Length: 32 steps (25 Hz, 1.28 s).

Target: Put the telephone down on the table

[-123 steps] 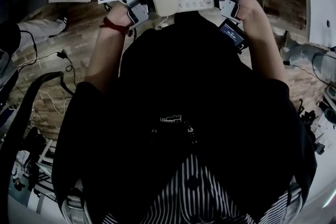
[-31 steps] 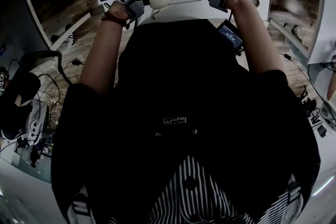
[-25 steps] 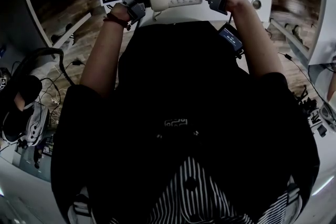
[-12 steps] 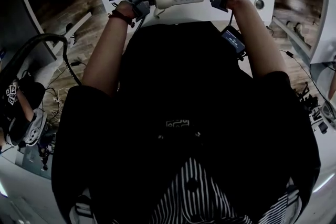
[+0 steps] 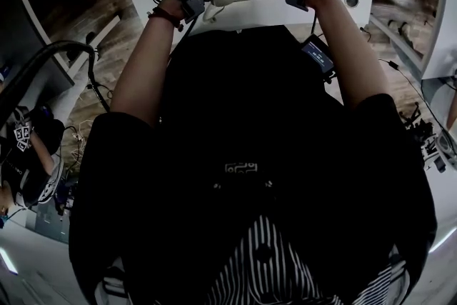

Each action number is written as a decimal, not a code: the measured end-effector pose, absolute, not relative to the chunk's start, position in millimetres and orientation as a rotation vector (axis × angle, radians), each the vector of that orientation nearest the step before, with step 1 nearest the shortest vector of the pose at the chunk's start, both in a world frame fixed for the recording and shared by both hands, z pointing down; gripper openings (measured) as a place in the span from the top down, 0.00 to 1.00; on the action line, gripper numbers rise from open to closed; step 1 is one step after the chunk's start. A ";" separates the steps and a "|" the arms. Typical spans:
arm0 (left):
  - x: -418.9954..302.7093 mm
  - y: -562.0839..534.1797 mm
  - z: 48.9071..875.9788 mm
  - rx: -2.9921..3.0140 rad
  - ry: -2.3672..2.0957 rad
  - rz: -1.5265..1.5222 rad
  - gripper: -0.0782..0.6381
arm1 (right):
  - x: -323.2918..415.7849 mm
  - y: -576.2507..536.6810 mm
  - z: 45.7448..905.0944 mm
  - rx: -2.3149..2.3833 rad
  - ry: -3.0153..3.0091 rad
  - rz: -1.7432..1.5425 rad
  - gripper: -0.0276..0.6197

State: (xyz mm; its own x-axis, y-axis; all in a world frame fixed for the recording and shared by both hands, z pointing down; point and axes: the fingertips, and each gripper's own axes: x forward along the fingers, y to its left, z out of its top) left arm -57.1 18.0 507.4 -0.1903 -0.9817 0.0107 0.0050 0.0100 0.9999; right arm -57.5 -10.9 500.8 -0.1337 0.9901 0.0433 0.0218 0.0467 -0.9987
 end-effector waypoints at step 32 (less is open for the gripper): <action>-42.8 11.5 544.4 1.008 -1.258 -1.258 0.61 | -46.0 -13.2 540.8 -1.046 -1.324 1.220 0.64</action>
State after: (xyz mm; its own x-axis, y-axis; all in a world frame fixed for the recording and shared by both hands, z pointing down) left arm -42.8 11.5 544.4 -0.1027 -0.9891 0.1054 0.1058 0.0945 0.9899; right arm -46.0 -13.2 540.8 -0.1138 0.9867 0.1159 -0.0348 0.1126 -0.9930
